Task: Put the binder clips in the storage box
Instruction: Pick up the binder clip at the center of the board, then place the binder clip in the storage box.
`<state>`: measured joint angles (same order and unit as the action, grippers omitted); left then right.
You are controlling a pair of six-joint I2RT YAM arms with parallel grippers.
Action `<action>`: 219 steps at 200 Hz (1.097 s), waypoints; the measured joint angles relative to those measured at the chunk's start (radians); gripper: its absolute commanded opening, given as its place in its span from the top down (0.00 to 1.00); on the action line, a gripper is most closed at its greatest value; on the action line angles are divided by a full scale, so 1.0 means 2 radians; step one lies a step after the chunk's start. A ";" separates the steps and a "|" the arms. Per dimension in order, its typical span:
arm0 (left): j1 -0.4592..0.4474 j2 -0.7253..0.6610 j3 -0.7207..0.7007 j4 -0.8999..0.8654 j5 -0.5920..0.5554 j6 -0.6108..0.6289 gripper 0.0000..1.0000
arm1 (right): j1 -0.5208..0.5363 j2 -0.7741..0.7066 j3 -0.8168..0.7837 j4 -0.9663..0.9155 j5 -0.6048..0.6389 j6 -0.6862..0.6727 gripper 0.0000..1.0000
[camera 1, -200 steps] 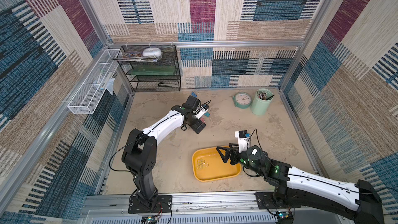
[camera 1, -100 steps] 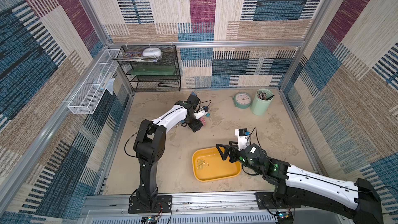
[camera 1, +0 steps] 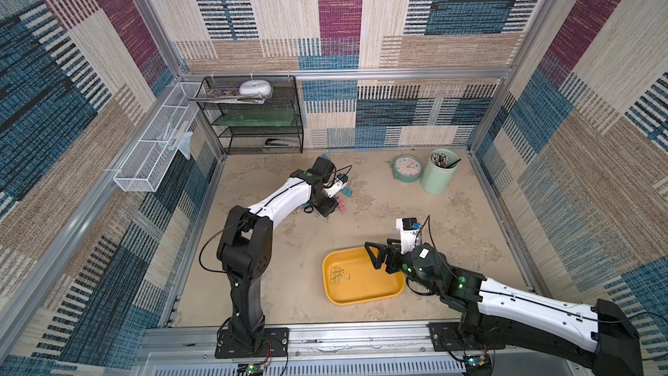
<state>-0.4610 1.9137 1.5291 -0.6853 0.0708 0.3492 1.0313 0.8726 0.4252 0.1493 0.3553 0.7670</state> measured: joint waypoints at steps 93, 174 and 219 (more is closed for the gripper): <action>-0.174 -0.221 -0.147 0.032 0.003 -0.160 0.46 | -0.171 -0.044 -0.023 0.007 -0.116 -0.008 0.01; -0.269 -0.336 -0.277 0.120 0.016 -0.183 0.49 | -0.175 -0.059 -0.061 0.083 -0.223 0.121 0.03; -0.313 -0.302 -0.322 0.102 -0.021 -0.182 0.50 | -0.175 -0.116 -0.082 0.063 -0.215 0.136 0.03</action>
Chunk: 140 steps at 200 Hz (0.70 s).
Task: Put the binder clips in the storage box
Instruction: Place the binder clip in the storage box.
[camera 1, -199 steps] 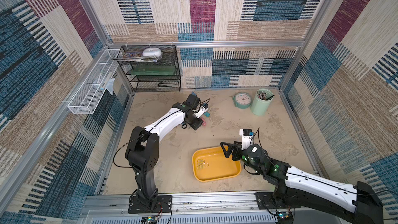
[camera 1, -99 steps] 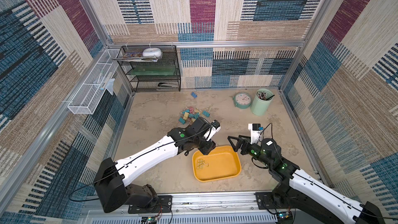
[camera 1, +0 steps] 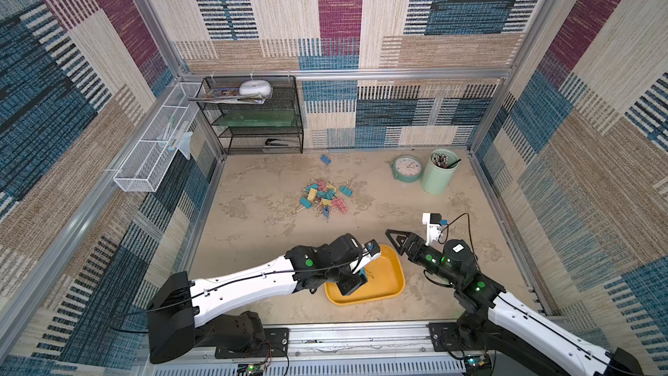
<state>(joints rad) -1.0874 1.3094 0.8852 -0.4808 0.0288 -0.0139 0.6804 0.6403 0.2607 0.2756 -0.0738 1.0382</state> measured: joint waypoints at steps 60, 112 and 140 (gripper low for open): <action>-0.003 0.031 -0.048 0.000 -0.037 -0.017 0.40 | 0.000 -0.052 -0.007 -0.040 0.022 0.001 0.03; -0.002 0.007 -0.061 0.023 -0.040 -0.026 0.21 | 0.000 -0.034 0.008 -0.057 0.019 -0.008 0.03; -0.002 -0.066 -0.063 0.037 -0.045 -0.031 0.17 | 0.000 0.011 0.045 -0.061 0.018 -0.032 0.04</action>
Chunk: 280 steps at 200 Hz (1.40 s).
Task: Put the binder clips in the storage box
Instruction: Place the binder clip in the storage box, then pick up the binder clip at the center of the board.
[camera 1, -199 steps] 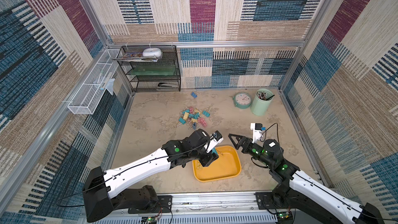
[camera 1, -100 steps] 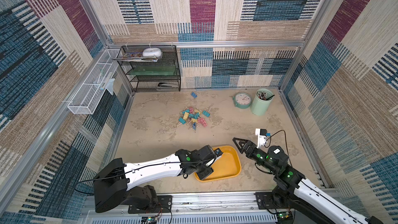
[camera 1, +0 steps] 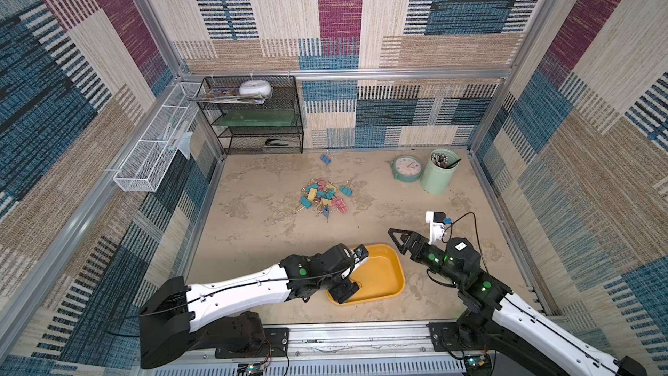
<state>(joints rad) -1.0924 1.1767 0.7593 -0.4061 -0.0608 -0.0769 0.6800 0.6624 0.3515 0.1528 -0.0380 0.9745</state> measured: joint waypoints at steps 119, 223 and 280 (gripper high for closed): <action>0.385 -0.222 -0.226 0.202 -0.059 -0.278 0.01 | 0.049 0.534 0.393 -0.066 -0.007 -0.220 0.30; 0.397 -0.228 -0.253 0.248 -0.047 -0.272 0.01 | 0.088 0.740 0.537 -0.076 0.043 -0.208 0.76; 0.397 -0.224 -0.249 0.251 -0.032 -0.259 0.01 | 0.091 0.706 0.517 -0.077 0.062 -0.207 0.96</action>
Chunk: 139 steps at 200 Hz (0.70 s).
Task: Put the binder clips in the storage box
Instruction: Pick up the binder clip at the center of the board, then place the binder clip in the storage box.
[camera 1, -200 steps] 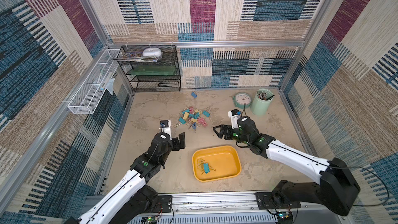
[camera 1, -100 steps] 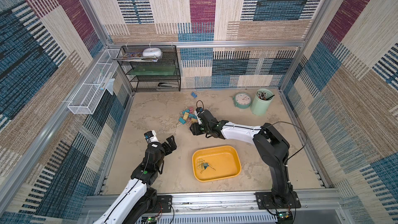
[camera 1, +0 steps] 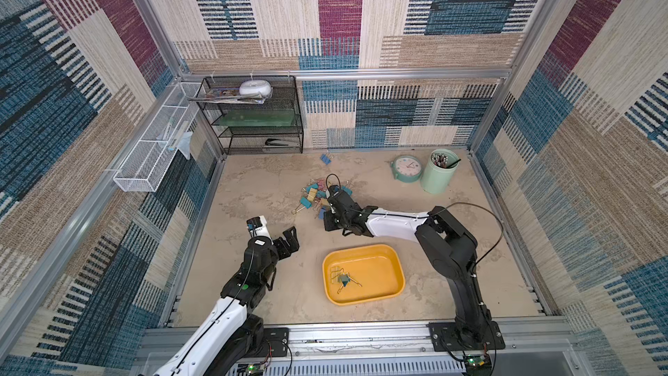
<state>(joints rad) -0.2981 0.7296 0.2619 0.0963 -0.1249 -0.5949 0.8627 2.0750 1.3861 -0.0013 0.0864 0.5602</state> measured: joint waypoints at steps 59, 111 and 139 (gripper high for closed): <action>-0.007 0.037 0.005 0.060 0.100 0.056 0.01 | 0.008 -0.160 -0.098 -0.001 -0.005 -0.018 1.00; -0.071 0.079 0.034 0.102 0.181 0.123 0.01 | 0.023 -0.388 -0.252 -0.013 -0.067 -0.026 1.00; -0.079 0.076 0.034 0.096 0.158 0.130 0.01 | 0.036 -0.454 -0.294 -0.052 -0.109 -0.025 1.00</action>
<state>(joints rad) -0.4568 0.8814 0.3298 0.2890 0.1909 -0.3344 0.9348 1.1664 0.7971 -0.1051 -0.1326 0.5095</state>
